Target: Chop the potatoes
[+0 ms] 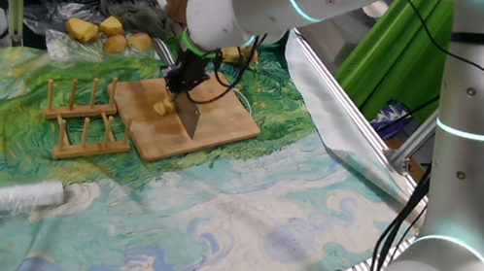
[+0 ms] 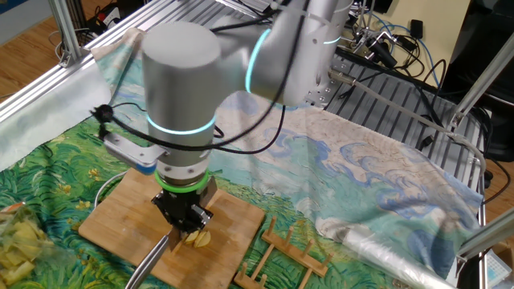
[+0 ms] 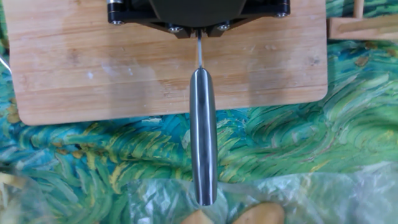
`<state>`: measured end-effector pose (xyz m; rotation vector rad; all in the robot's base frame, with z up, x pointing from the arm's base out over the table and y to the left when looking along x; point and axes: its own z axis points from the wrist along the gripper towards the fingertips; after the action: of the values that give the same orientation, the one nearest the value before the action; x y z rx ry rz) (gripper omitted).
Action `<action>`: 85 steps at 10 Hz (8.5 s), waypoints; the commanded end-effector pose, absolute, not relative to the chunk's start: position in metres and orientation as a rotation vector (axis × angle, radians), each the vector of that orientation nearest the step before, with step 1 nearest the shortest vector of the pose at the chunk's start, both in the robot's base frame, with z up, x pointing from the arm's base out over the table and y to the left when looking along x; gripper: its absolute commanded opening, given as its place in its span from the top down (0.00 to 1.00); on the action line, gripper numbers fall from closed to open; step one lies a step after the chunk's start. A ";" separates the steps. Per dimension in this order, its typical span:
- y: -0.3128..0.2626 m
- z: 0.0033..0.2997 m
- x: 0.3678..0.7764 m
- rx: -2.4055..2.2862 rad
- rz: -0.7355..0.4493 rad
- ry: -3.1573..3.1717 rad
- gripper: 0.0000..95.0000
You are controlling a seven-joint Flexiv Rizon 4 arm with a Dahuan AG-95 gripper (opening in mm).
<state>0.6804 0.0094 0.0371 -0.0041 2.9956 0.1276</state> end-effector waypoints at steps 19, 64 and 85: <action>0.002 0.052 0.678 -0.085 0.072 3.010 1.00; 0.009 0.037 0.683 -0.051 0.021 3.003 1.00; -0.002 0.040 0.679 -0.066 0.028 3.003 1.00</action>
<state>0.6774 -0.0013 0.0385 -0.0626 3.0004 0.0281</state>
